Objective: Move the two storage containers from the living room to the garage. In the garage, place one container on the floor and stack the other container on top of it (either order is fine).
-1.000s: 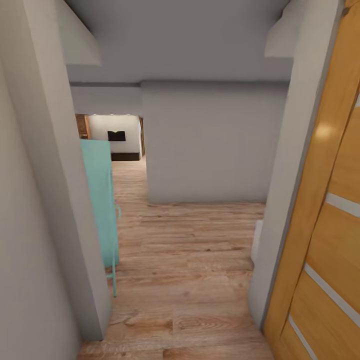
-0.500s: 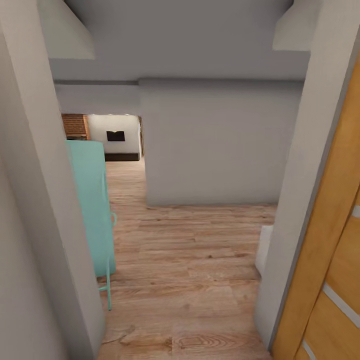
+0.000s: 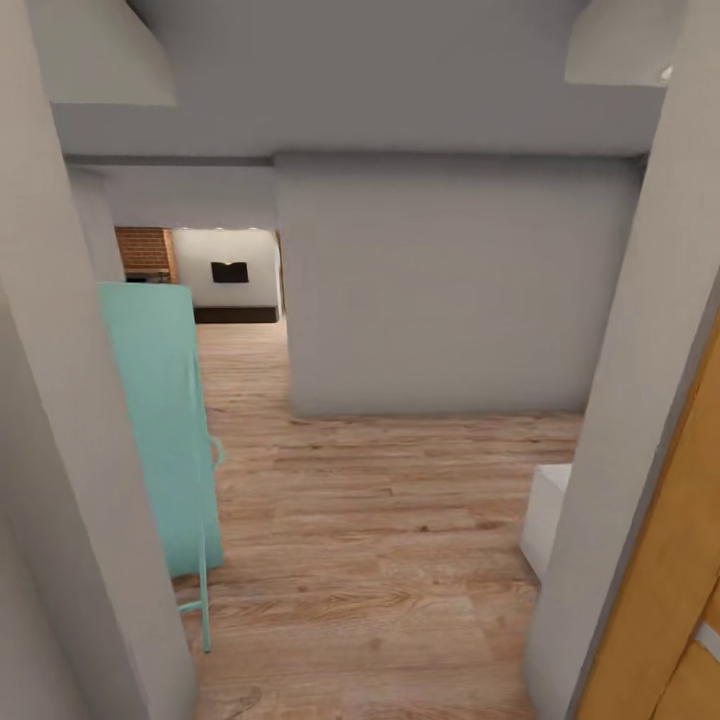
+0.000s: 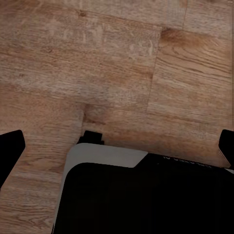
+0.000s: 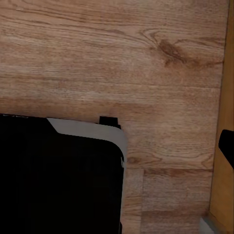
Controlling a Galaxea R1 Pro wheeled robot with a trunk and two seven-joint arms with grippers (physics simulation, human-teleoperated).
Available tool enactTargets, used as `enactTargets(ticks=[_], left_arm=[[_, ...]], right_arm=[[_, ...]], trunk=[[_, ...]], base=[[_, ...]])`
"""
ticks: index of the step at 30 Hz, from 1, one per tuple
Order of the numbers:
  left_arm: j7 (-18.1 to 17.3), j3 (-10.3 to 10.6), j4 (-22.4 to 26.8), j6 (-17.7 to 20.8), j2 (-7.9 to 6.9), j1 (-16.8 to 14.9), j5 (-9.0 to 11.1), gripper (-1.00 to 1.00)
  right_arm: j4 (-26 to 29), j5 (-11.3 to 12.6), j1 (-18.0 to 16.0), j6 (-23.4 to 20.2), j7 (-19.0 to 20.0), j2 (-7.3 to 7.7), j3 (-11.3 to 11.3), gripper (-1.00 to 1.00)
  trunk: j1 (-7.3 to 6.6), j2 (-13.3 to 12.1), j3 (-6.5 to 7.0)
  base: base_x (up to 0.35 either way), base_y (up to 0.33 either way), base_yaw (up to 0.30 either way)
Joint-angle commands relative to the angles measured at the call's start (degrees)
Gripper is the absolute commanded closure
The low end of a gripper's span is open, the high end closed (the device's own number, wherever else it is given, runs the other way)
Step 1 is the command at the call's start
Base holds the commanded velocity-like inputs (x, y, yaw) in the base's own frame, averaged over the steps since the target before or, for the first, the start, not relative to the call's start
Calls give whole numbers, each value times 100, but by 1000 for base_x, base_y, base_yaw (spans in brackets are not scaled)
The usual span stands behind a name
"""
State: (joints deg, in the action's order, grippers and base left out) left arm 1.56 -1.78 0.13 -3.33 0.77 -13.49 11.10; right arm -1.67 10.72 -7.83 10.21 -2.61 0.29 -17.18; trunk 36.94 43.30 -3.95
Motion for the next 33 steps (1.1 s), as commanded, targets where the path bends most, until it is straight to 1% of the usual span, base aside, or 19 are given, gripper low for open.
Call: enactTargets(ticks=[1, 33], left_arm=[[11, -15, -5, -19, 2, -5, 23, -100], [11, -15, -5, -8, 2, -5, 23, -100]], right_arm=[[-18, 51, -8, 34, -2, -2, -49, -100], [-18, 54, -8, 40, -2, -8, -17, -100]], trunk=[[5, 7, -9], [5, 7, -9]], base=[[322, 0, 0], [322, 0, 0]])
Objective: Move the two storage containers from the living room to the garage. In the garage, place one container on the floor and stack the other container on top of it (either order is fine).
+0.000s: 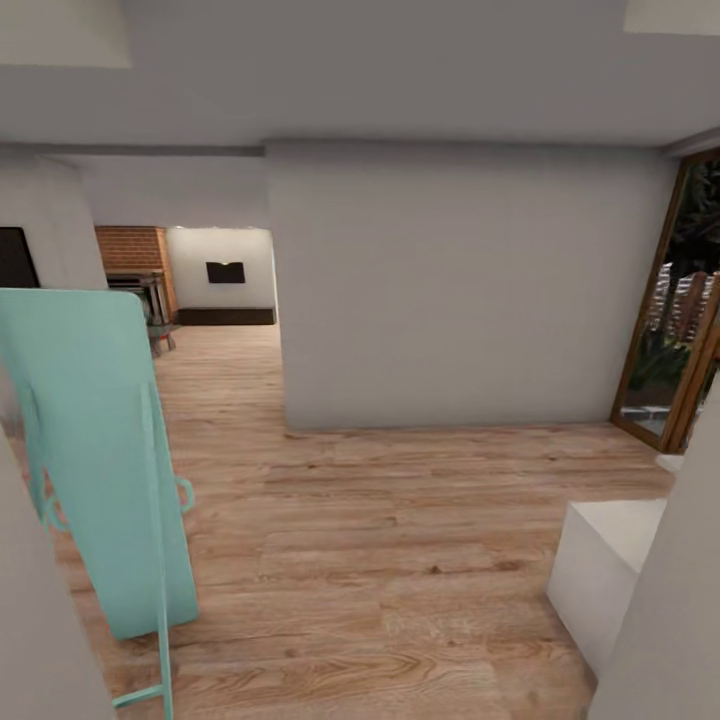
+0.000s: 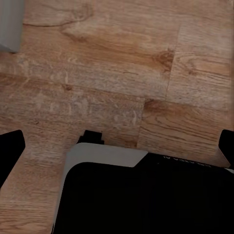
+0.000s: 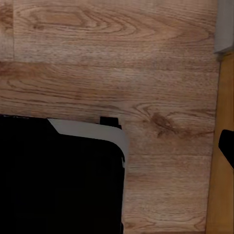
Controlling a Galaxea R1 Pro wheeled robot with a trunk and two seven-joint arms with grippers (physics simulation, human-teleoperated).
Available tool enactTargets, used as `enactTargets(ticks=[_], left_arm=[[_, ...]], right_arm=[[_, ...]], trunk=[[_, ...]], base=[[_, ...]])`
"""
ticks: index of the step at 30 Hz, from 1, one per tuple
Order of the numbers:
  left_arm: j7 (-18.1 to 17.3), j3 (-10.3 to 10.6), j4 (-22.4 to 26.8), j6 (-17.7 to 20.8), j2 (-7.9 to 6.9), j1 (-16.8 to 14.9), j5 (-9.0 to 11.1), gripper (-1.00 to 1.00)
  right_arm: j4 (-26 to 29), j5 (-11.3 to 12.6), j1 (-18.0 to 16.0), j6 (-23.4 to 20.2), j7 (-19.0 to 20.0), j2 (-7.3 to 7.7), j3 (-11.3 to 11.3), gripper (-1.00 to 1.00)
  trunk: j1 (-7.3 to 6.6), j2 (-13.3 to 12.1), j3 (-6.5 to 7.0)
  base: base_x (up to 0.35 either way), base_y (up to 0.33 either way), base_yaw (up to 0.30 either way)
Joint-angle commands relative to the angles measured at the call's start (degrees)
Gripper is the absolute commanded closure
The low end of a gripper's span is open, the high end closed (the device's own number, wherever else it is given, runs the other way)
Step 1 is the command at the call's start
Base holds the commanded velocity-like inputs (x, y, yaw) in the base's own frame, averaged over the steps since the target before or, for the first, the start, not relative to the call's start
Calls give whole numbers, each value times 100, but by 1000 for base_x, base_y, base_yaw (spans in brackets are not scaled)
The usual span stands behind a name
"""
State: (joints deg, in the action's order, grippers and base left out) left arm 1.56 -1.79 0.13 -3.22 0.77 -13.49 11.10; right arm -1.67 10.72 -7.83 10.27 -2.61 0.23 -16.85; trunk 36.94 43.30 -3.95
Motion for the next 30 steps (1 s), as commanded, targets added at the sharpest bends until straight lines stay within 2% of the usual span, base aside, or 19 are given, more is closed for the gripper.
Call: enactTargets(ticks=[1, 30], left_arm=[[11, -14, -5, -17, 2, -5, 23, -100], [11, -14, -5, -16, 0, -5, 23, -100]], right_arm=[[-18, 49, -8, 35, -3, 0, -54, -100], [-18, 131, -8, 45, -2, -5, -4, -100]], trunk=[[5, 7, -9], [5, 7, -9]], base=[[322, 0, 0], [322, 0, 0]])
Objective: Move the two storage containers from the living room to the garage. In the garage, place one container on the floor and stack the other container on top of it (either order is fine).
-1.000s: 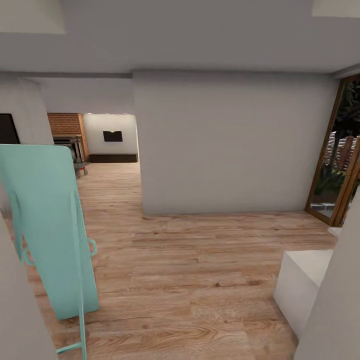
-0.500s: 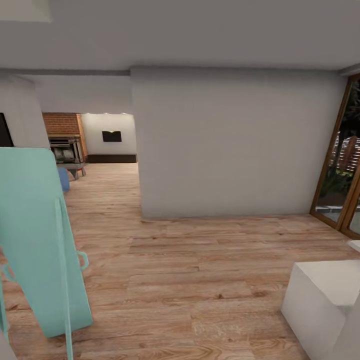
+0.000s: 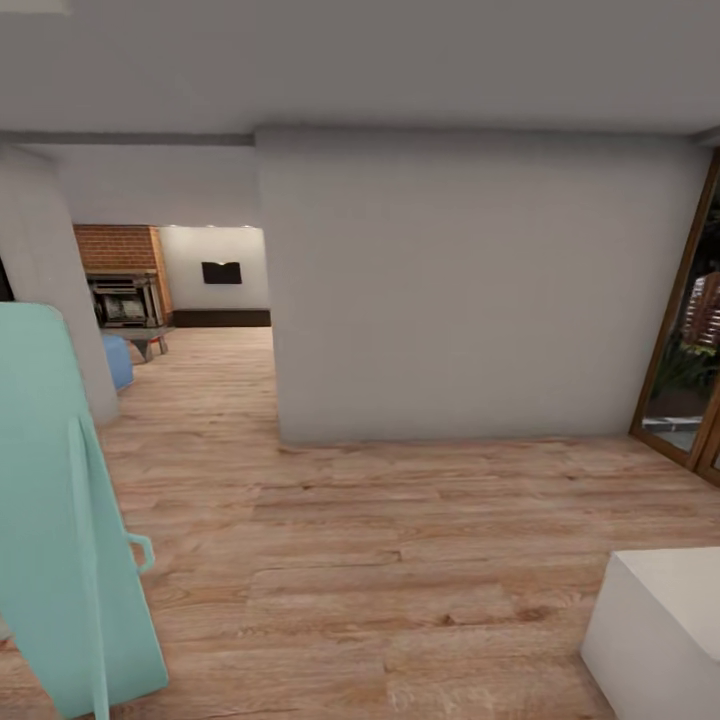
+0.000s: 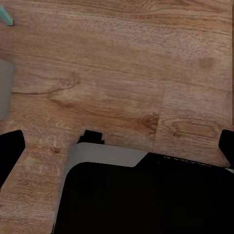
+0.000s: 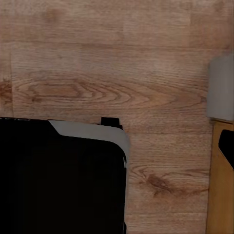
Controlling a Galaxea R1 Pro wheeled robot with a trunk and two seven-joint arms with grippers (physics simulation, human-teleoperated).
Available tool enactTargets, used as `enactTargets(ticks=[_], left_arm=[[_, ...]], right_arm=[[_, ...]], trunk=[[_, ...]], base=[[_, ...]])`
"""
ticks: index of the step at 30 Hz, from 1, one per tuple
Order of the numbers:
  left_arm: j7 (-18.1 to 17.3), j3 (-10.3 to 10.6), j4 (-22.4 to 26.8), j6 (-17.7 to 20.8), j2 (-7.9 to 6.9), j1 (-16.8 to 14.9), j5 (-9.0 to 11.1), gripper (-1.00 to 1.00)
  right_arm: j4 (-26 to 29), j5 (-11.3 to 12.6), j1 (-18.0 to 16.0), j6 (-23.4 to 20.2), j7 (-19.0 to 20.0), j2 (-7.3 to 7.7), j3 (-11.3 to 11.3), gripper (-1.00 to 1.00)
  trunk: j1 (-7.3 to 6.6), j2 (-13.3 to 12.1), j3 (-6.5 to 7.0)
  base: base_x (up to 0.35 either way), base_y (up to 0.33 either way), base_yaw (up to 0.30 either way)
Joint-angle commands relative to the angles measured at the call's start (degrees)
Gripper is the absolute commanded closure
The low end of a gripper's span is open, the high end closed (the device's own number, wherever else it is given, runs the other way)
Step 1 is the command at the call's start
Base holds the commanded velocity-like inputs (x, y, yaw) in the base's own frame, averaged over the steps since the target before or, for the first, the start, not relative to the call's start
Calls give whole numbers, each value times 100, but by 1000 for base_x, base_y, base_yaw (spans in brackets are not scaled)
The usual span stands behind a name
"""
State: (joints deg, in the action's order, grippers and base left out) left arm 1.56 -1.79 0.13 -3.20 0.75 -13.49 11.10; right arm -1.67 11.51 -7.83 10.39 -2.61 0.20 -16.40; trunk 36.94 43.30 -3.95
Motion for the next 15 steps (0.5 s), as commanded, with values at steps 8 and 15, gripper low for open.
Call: enactTargets(ticks=[8, 15], left_arm=[[6, -9, -5, -16, 8, -5, 20, -100], [4, -13, -5, -26, 8, -5, 23, -100]], right_arm=[[-18, 54, -8, 7, -11, -10, -62, -100], [-18, 54, -8, -9, -12, -11, -63, -100]], trunk=[[5, 7, -9], [5, 7, -9]], base=[[322, 0, 0], [322, 0, 0]])
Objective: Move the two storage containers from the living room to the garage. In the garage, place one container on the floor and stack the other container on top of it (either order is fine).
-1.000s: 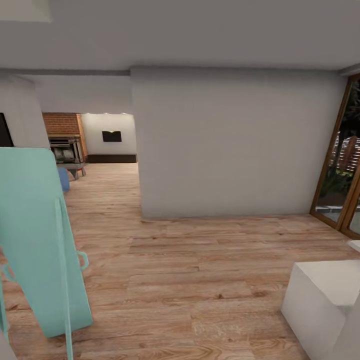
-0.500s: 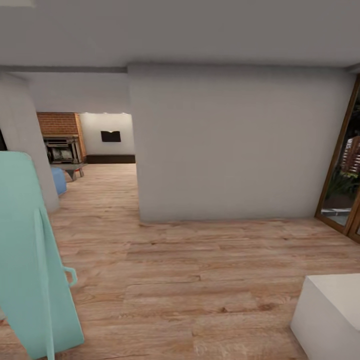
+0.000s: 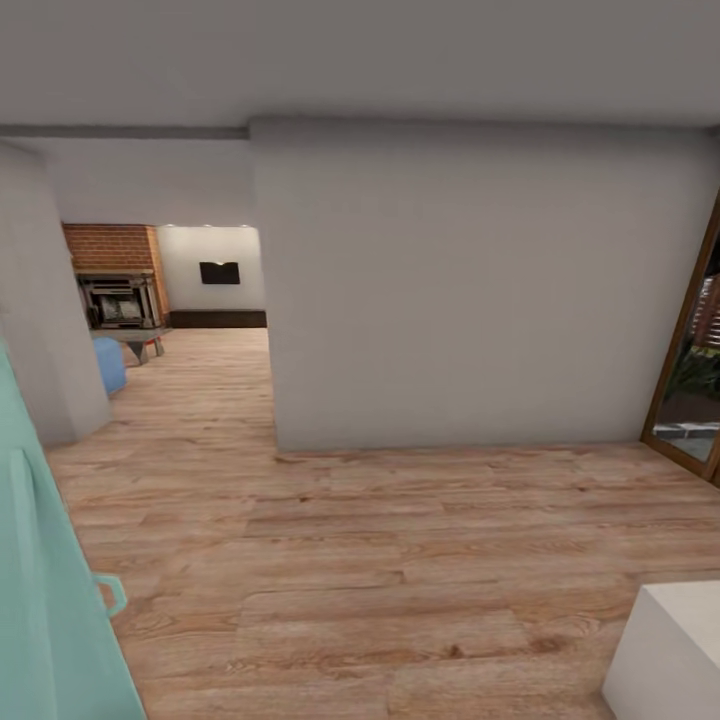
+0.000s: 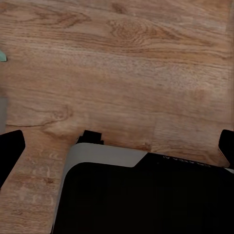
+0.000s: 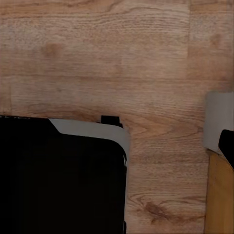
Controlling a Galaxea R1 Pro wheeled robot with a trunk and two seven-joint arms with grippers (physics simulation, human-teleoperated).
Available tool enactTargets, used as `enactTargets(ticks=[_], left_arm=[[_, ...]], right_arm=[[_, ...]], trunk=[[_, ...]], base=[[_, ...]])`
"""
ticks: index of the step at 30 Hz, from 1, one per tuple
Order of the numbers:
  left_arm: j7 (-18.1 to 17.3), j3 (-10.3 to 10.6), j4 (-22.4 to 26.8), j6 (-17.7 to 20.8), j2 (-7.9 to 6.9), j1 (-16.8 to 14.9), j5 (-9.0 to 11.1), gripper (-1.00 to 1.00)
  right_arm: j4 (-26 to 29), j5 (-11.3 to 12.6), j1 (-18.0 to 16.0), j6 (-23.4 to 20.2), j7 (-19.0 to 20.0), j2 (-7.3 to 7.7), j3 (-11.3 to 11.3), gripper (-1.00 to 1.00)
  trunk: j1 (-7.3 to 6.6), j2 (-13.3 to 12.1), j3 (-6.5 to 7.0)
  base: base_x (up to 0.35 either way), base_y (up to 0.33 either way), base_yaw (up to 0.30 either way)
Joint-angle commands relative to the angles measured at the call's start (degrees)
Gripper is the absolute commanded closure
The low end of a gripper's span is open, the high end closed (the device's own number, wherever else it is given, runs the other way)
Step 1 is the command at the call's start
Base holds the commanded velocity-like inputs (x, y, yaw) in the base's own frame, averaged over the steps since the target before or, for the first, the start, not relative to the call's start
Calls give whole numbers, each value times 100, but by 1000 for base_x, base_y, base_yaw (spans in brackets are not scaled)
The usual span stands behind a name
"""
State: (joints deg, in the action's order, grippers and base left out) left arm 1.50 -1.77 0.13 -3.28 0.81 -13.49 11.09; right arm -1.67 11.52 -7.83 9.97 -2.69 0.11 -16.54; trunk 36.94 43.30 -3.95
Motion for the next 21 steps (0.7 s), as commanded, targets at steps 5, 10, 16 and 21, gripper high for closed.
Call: enactTargets(ticks=[5, 10, 16, 21], left_arm=[[9, -14, -5, -16, -2, -5, 24, -100], [10, -14, -5, -15, -2, -5, 24, -100], [17, -13, -5, -7, -5, -5, 24, -100], [17, -12, -5, -6, -3, -5, 24, -100]], right_arm=[[-18, 39, -8, 42, -3, 2, -47, -100], [-18, -6, -8, 52, -3, 6, -88, -100], [-18, -35, -8, 50, -3, 6, -90, -100], [-18, -24, -8, 43, -3, 6, -110, -100]], trunk=[[5, 7, -9], [5, 7, -9], [5, 7, -9], [5, 7, -9]], base=[[322, 0, 0], [322, 0, 0], [322, 0, 0], [322, 0, 0]])
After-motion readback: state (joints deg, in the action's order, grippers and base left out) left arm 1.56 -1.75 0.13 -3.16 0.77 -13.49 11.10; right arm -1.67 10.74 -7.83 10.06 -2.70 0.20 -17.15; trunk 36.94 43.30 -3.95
